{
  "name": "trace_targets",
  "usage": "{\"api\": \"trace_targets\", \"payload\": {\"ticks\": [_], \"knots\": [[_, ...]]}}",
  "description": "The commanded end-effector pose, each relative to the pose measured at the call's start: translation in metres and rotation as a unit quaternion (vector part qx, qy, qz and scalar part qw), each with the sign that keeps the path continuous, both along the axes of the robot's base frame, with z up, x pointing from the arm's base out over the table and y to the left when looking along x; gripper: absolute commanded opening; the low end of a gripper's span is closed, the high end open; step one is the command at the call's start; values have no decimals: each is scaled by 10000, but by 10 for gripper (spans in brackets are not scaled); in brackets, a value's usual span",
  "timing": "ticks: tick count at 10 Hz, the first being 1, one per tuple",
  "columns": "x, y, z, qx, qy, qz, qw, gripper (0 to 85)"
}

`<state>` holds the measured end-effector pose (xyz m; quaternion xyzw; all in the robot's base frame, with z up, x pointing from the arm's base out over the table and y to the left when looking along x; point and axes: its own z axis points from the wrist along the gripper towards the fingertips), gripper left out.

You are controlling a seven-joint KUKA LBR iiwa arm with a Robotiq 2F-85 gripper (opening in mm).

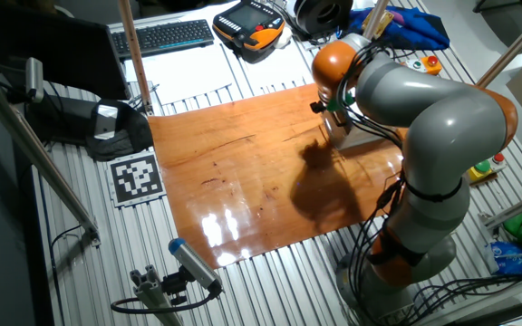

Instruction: Put things in the drawer

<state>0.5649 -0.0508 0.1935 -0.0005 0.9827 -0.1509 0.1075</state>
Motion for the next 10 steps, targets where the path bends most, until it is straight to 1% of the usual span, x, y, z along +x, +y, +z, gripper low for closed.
{"api": "trace_targets", "payload": {"ticks": [1, 3, 4, 5, 6, 7, 9, 10], "knots": [[17, 56, 67, 25, 59, -19, 10000, 510], [66, 242, 275, 110, 215, -114, 9996, 510], [89, 348, 378, 170, 313, -189, 9992, 340], [114, 456, 467, 202, 439, -194, 9986, 0], [127, 582, 557, 222, 475, -235, 9983, 0], [125, 677, 598, 263, 457, -244, 9983, 0], [135, 805, 629, 684, 461, -222, 9963, 0], [131, 862, 616, 801, 489, -143, 9955, 0]]}}
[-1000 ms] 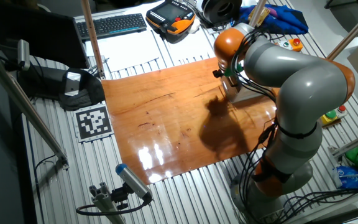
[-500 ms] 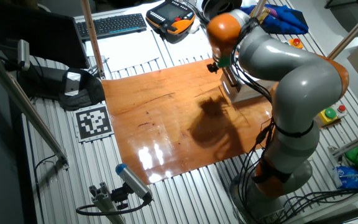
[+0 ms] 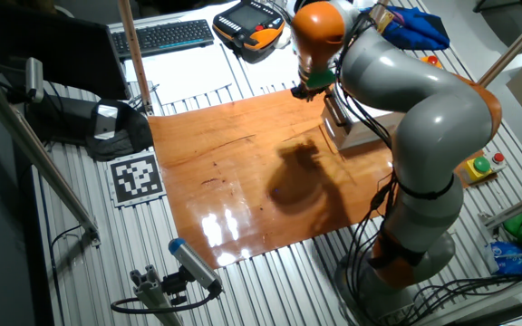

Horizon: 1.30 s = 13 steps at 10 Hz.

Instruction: Put things in the drawer

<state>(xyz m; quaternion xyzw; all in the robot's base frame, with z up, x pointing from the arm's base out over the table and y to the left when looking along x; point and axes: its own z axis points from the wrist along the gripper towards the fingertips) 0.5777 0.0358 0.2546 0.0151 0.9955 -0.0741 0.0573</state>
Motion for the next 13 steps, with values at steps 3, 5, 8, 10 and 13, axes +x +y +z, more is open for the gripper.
{"api": "trace_targets", "payload": {"ticks": [3, 5, 8, 10, 13], "knots": [[-143, 128, 18, 250, -87, 260, 9993, 0], [-255, 287, 116, 279, -133, 265, 9992, 0], [-359, 314, 172, 362, -134, 272, 9989, 0], [-401, 308, 199, 384, -110, 284, 9988, 0], [-447, 316, 217, 412, -116, 307, 9986, 0]]}}
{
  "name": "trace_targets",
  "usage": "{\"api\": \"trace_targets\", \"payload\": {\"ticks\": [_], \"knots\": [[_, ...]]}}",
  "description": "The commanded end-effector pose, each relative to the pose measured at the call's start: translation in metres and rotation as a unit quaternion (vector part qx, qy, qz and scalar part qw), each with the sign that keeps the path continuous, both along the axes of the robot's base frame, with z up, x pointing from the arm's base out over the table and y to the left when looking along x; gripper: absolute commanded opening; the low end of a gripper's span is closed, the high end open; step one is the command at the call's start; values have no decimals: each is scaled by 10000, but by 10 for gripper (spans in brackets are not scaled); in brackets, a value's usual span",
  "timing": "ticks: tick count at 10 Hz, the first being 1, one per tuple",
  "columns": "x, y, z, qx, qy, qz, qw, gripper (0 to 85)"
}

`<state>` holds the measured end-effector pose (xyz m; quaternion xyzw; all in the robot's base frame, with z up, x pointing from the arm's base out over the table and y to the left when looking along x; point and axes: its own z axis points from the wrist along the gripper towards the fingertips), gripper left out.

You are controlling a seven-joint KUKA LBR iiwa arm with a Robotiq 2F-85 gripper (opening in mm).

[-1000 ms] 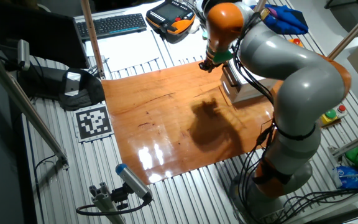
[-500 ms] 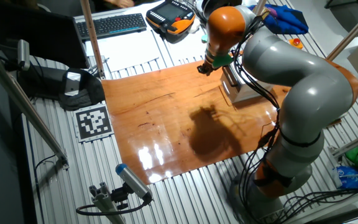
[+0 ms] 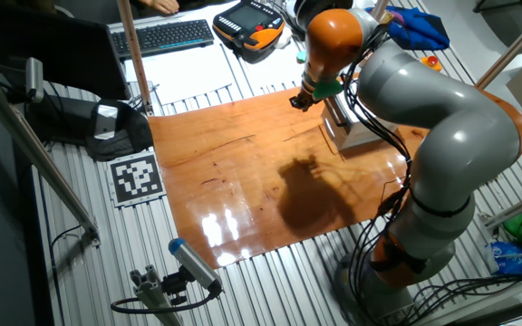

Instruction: Put things in the drawer

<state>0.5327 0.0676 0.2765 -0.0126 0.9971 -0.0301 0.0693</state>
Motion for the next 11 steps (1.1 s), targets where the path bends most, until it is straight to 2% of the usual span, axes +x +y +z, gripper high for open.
{"api": "trace_targets", "payload": {"ticks": [1, 3, 4, 8, 11], "knots": [[-5, 3, 2, 20, 19, 2, 10000, 0], [-17, -1, 9, 124, 148, -41, 9998, 0], [-26, -2, 15, 156, 170, -57, 9997, 0], [-42, -1, 24, 231, 302, -53, 9993, 0], [-45, -7, 32, 221, 356, -40, 9991, 0]]}}
